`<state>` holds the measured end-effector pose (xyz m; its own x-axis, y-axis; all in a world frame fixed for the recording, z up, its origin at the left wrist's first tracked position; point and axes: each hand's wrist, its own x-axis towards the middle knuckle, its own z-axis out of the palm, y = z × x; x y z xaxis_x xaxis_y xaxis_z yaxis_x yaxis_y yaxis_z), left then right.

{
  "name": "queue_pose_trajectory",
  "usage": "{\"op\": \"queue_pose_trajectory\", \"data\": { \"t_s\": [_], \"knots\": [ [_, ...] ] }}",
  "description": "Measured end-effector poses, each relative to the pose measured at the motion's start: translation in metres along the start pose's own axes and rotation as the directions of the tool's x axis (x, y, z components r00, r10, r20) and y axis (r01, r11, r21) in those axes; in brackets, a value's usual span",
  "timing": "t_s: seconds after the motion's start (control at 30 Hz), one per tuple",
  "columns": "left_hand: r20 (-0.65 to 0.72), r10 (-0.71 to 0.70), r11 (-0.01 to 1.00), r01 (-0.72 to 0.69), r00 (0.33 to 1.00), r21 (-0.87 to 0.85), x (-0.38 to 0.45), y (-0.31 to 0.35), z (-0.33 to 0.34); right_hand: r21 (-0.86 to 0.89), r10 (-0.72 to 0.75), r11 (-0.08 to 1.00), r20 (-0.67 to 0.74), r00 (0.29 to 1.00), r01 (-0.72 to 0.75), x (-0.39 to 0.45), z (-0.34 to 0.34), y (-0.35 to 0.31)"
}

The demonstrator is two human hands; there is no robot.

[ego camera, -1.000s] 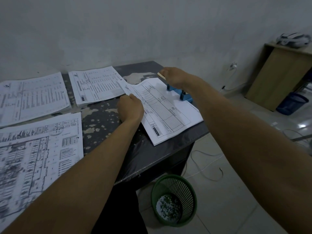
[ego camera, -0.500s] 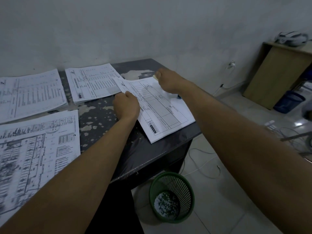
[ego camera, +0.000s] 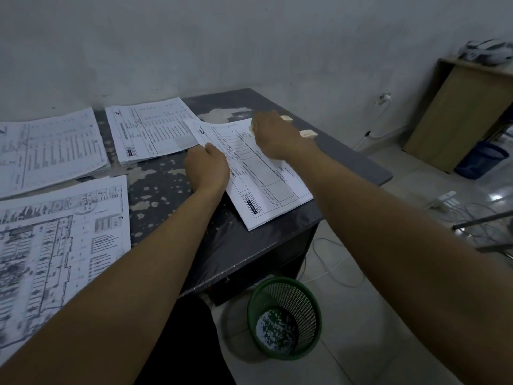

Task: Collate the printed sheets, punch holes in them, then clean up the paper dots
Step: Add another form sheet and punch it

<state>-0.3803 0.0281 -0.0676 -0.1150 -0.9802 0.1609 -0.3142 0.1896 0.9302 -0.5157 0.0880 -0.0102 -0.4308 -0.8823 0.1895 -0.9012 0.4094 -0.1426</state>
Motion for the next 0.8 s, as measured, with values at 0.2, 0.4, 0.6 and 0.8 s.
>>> {"op": "queue_pose_trajectory", "data": {
  "t_s": [0.2, 0.4, 0.6, 0.8],
  "knots": [
    [0.004, 0.014, 1.000, -0.014, 1.000, -0.018, -0.001, 0.001, -0.003, -0.248, 0.012, 0.968, -0.157, 0.988, -0.051, -0.012, 0.036, -0.016],
    [0.013, 0.003, 1.000, -0.002, 1.000, -0.008, -0.006, 0.007, -0.003, -0.161, 0.030, 0.986, -0.125, 0.992, -0.050, -0.005, 0.029, -0.010],
    [0.010, 0.013, 1.000, -0.013, 1.000, 0.023, -0.003, 0.006, -0.003, 0.095, -0.016, 0.995, -0.143, 0.990, 0.030, -0.004, -0.004, -0.003],
    [-0.003, 0.062, 0.997, -0.061, 0.998, 0.035, -0.004, 0.004, -0.004, 0.355, 0.095, 0.933, -0.075, 0.993, -0.062, 0.003, -0.030, 0.004]
  ]
}}
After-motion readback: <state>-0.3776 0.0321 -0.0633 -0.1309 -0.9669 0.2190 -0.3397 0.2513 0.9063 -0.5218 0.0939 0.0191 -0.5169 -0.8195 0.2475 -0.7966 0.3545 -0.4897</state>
